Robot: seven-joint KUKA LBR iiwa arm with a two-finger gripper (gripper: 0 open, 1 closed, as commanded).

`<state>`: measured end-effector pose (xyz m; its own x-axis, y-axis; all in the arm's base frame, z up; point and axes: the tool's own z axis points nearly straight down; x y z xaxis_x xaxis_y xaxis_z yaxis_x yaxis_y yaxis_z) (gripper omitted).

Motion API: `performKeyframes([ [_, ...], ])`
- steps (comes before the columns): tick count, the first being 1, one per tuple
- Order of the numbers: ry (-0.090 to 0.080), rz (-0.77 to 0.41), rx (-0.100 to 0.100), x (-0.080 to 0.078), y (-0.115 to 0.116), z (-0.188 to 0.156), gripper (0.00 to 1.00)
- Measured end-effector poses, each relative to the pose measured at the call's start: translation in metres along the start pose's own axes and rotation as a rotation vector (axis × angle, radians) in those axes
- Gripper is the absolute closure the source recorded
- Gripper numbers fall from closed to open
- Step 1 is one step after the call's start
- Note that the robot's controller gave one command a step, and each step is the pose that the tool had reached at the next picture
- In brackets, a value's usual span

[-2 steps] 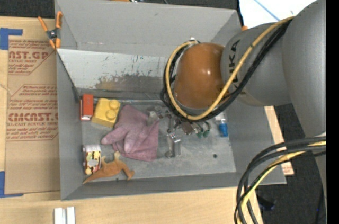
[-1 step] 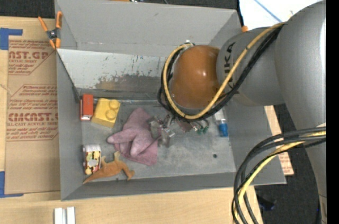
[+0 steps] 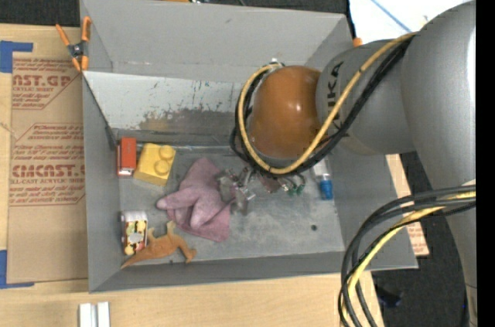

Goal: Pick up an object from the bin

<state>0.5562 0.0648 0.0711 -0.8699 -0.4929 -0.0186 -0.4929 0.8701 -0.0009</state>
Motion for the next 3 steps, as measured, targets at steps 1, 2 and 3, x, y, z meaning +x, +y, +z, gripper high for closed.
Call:
performKeyframes([
  [1, -0.004, 0.008, 0.001, -0.009, -0.005, -0.016, 1.00],
  [2, -0.001, -0.041, -0.001, -0.001, -0.010, -0.003, 1.00],
  [3, -0.007, -0.026, 0.000, -0.009, 0.002, -0.023, 1.00],
])
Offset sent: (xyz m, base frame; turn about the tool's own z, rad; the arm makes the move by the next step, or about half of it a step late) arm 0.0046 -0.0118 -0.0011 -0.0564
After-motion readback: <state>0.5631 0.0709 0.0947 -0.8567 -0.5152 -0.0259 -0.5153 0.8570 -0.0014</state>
